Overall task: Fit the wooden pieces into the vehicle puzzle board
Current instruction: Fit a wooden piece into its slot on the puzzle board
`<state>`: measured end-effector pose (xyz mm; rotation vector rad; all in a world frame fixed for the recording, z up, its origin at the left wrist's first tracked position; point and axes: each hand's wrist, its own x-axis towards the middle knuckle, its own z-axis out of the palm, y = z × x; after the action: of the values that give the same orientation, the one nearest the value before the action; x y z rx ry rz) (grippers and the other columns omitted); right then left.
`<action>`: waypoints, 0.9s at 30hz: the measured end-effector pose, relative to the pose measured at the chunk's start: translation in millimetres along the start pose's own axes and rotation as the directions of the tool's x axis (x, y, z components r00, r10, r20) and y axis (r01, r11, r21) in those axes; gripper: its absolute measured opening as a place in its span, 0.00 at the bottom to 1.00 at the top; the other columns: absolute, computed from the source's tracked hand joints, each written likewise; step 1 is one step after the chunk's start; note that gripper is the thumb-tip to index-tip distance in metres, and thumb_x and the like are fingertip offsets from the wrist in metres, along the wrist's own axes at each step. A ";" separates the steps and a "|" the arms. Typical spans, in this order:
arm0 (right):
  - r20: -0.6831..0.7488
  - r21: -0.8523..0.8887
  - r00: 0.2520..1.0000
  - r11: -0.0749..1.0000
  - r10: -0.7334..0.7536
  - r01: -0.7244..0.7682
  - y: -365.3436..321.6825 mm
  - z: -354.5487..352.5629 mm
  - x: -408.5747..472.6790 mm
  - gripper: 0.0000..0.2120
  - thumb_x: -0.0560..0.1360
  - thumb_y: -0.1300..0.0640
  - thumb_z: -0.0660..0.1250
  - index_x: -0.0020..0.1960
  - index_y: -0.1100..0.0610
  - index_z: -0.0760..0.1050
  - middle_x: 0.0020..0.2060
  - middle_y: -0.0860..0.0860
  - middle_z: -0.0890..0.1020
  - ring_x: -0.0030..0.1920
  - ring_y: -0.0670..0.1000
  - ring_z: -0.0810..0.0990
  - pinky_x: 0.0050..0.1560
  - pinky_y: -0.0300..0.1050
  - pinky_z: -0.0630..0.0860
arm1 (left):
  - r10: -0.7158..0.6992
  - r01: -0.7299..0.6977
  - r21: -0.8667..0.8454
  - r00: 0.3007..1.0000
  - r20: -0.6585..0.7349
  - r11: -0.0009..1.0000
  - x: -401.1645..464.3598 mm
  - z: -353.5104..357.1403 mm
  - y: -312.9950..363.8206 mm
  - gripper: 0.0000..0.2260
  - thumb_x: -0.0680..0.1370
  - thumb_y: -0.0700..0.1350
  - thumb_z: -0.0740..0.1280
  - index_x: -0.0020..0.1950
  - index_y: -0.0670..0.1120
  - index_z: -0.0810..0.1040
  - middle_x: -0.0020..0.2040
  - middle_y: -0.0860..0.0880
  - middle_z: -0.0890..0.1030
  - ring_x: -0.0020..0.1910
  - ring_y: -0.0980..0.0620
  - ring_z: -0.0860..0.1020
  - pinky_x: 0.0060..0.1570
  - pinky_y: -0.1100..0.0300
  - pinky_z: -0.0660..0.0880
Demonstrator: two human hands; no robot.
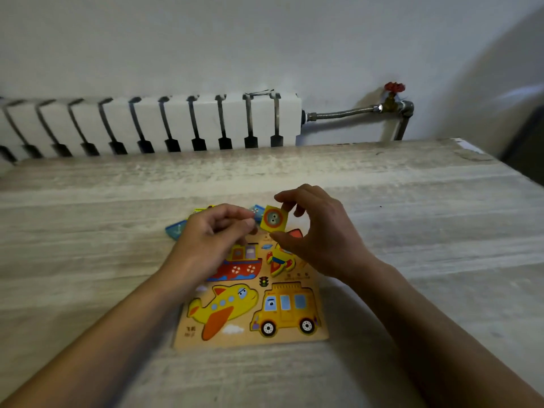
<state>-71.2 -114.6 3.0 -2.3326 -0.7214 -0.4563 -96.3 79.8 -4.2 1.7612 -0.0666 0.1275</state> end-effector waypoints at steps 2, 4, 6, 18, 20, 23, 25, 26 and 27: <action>0.025 0.014 0.999 1.000 -0.025 0.025 -5.1 3.4 -1.9 0.26 0.67 0.52 0.76 0.62 0.53 0.73 0.51 0.46 0.77 0.47 0.43 0.71 0.44 0.29 0.66 | -0.031 0.030 -0.059 0.999 -0.010 0.998 -5.4 -1.5 -1.9 0.04 0.75 0.42 0.70 0.47 0.48 0.83 0.36 0.51 0.85 0.33 0.59 0.79 0.28 0.69 0.71; 0.035 0.022 0.998 0.999 -0.047 0.046 -9.7 4.7 -3.2 0.26 0.67 0.53 0.75 0.63 0.54 0.73 0.51 0.47 0.77 0.48 0.42 0.69 0.44 0.26 0.65 | -0.069 0.069 -0.155 0.998 0.002 0.985 -7.4 -2.4 -1.1 0.04 0.74 0.42 0.70 0.46 0.48 0.84 0.34 0.50 0.83 0.32 0.56 0.78 0.26 0.66 0.71; 0.036 0.028 0.997 0.998 -0.064 0.063 -13.0 5.0 -4.3 0.26 0.67 0.53 0.75 0.63 0.54 0.73 0.51 0.47 0.77 0.47 0.41 0.69 0.44 0.24 0.64 | -0.105 0.109 -0.261 0.994 0.027 0.959 -7.5 -3.9 0.6 0.05 0.74 0.41 0.70 0.46 0.48 0.84 0.37 0.45 0.82 0.33 0.53 0.78 0.25 0.64 0.70; 0.060 0.047 0.976 0.977 -0.209 0.207 -27.8 4.2 -10.3 0.25 0.69 0.60 0.73 0.65 0.59 0.73 0.54 0.53 0.78 0.53 0.49 0.72 0.49 0.38 0.72 | -0.106 0.104 -0.214 0.994 0.004 0.971 -14.6 -2.4 2.3 0.06 0.72 0.38 0.71 0.47 0.44 0.84 0.31 0.45 0.81 0.27 0.53 0.76 0.24 0.64 0.71; 0.045 0.045 0.978 0.978 -0.204 0.202 -28.0 5.5 -10.8 0.24 0.69 0.61 0.73 0.64 0.58 0.73 0.55 0.53 0.78 0.54 0.49 0.72 0.50 0.39 0.72 | -0.121 0.119 -0.251 0.993 0.004 0.961 -14.9 -2.0 1.9 0.06 0.72 0.37 0.71 0.47 0.44 0.83 0.30 0.45 0.81 0.28 0.52 0.77 0.26 0.64 0.73; 0.021 0.045 0.982 0.981 -0.190 0.189 -26.7 6.5 -10.8 0.23 0.70 0.60 0.73 0.64 0.57 0.74 0.56 0.52 0.77 0.56 0.49 0.73 0.51 0.42 0.74 | -0.173 0.156 -0.357 0.985 -0.015 0.921 -14.4 0.7 2.0 0.05 0.72 0.34 0.69 0.45 0.42 0.82 0.31 0.45 0.82 0.29 0.51 0.80 0.28 0.62 0.77; 0.002 0.046 0.983 0.982 -0.183 0.182 -26.0 7.3 -10.5 0.23 0.69 0.60 0.73 0.64 0.56 0.74 0.56 0.52 0.77 0.56 0.49 0.73 0.51 0.44 0.75 | -0.211 0.179 -0.436 0.977 -0.026 0.882 -14.2 1.8 2.8 0.04 0.72 0.33 0.69 0.43 0.41 0.80 0.31 0.46 0.83 0.29 0.52 0.81 0.29 0.62 0.79; -0.008 0.046 0.983 0.982 -0.181 0.181 -25.8 7.7 -10.6 0.23 0.69 0.60 0.73 0.63 0.56 0.74 0.56 0.52 0.77 0.56 0.49 0.73 0.51 0.43 0.75 | -0.228 0.191 -0.470 0.974 -0.022 0.862 -14.4 2.2 3.0 0.04 0.72 0.33 0.69 0.42 0.41 0.80 0.31 0.46 0.83 0.29 0.52 0.82 0.30 0.62 0.79; -0.017 0.047 0.983 0.982 -0.181 0.181 -25.9 8.3 -10.5 0.23 0.69 0.60 0.73 0.63 0.56 0.74 0.55 0.51 0.77 0.55 0.49 0.73 0.51 0.43 0.75 | -0.241 0.203 -0.499 0.970 -0.013 0.843 -14.7 2.2 3.3 0.03 0.72 0.34 0.69 0.42 0.40 0.79 0.32 0.45 0.84 0.30 0.52 0.82 0.30 0.62 0.79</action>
<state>-94.0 -96.4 4.2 -2.2264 -0.9335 -0.5267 -111.1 76.6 -3.2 1.2341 0.1510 0.0033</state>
